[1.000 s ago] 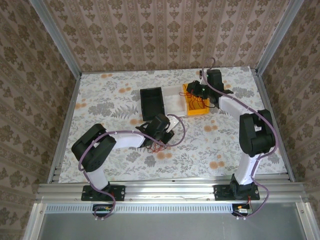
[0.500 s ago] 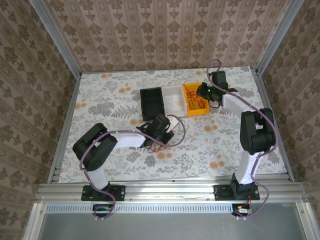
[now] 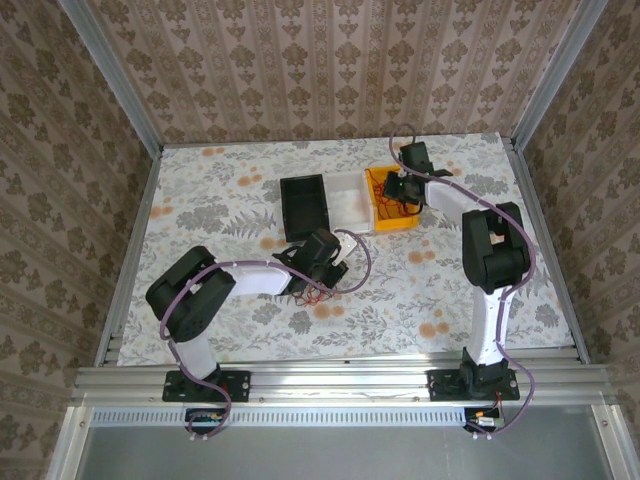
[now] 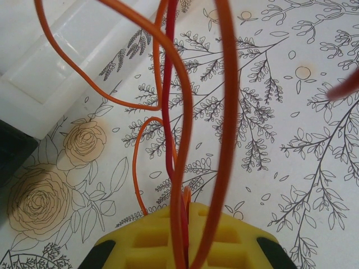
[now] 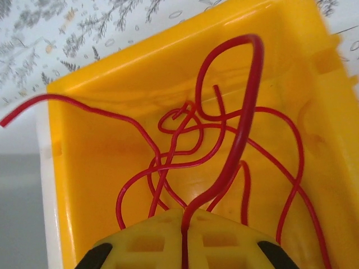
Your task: Untangle the cables
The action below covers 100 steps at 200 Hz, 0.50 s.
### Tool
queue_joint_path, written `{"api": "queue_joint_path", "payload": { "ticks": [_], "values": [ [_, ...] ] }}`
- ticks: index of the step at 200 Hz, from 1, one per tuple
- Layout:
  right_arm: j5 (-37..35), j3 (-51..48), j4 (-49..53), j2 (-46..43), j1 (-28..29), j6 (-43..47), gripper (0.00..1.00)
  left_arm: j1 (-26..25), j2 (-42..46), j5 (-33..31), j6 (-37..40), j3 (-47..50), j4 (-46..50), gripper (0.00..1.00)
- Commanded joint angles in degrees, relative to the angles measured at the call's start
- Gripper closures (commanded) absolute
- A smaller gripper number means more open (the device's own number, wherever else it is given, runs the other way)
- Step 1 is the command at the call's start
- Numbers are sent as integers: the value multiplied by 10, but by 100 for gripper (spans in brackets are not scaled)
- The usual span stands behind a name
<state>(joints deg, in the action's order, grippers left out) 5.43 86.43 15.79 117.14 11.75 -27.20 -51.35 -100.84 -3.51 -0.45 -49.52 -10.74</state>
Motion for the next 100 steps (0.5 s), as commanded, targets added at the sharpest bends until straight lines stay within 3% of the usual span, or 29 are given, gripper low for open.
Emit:
{"api": "queue_joint_path", "payload": {
  "ticks": [1, 45, 100],
  "values": [
    [-54, 36, 59, 22, 14, 33, 91, -2, -7, -4, -15, -8, 4, 100],
    [-93, 54, 97, 48, 17, 35, 91, -1, -8, -4, -15, -8, 4, 100],
    [-66, 43, 91, 54, 10, 22, 87, -1, -9, -4, -15, -12, 5, 100]
  ]
}}
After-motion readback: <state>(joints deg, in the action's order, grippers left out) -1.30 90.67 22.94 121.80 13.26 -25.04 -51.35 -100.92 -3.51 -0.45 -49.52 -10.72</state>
